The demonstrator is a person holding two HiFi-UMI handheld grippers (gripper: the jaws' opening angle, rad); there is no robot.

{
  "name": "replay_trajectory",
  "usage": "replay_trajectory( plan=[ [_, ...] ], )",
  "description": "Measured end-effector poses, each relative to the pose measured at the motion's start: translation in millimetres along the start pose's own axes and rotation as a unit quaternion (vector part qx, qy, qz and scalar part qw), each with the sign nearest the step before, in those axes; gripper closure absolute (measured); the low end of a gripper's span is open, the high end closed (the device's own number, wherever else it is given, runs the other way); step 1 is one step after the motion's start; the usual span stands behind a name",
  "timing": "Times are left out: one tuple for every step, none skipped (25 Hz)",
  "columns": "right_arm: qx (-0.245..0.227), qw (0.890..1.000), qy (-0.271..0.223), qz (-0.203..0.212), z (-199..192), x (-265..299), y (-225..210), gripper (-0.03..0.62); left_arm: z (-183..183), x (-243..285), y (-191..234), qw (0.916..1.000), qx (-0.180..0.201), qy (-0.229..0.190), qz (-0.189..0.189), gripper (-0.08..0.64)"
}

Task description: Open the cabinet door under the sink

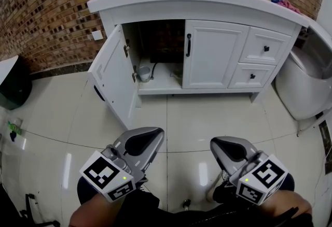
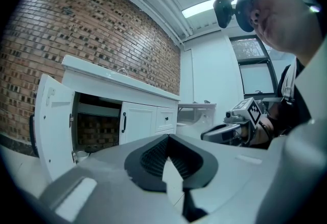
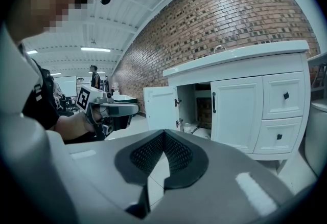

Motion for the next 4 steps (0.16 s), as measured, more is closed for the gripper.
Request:
replay_trajectory(
  plan=[
    [-0.001, 1.000, -0.001, -0.001, 0.4, -0.3, -0.4, 0.584, -0.1, 0.0, 0.2, 1.0000, 0.000, 0.000, 0.000, 0.554],
    [-0.002, 1.000, -0.002, -0.002, 1.0, -0.6, -0.7, 0.584, -0.1, 0.0, 0.4, 1.0000, 0.000, 0.000, 0.001, 0.555],
    [-0.003, 1.000, -0.003, -0.003, 1.6, -0.9, -0.9, 0.584, -0.1, -0.1, 0.6, 1.0000, 0.000, -0.001, 0.001, 0.555],
    [-0.004, 1.000, -0.004, -0.003, 2.3, -1.2, -1.1, 0.584, 0.0, -0.2, 0.7, 1.0000, 0.000, -0.001, 0.002, 0.555]
  ],
)
Point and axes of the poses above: the fingertips, and each gripper's own axes: x forward along the fingers, y to its left, z out of its top, the point moved 1 cm from there along -x, backward along the fingers, and after that the axes turned 9 degrees about -x, right-handed, at the moved point
